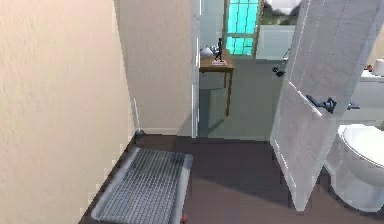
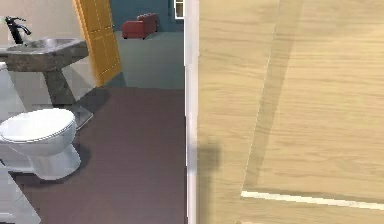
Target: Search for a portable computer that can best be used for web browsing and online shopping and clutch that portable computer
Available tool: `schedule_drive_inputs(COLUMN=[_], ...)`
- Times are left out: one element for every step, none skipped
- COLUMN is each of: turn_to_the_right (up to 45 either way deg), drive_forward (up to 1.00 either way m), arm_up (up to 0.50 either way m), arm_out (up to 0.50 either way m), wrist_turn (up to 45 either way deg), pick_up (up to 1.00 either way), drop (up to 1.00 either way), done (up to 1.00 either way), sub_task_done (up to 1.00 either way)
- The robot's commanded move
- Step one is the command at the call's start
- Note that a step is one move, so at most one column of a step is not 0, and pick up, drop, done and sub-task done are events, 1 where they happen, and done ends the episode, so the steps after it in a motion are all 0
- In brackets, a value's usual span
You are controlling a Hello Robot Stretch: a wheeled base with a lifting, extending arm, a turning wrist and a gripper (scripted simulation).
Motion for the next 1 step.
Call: schedule_drive_inputs(turn_to_the_right=[12.0], drive_forward=[0.0], arm_up=[0.0], arm_out=[0.0], wrist_turn=[0.0], pick_up=[0.0], drop=[0.0], done=[0.0], sub_task_done=[0.0])
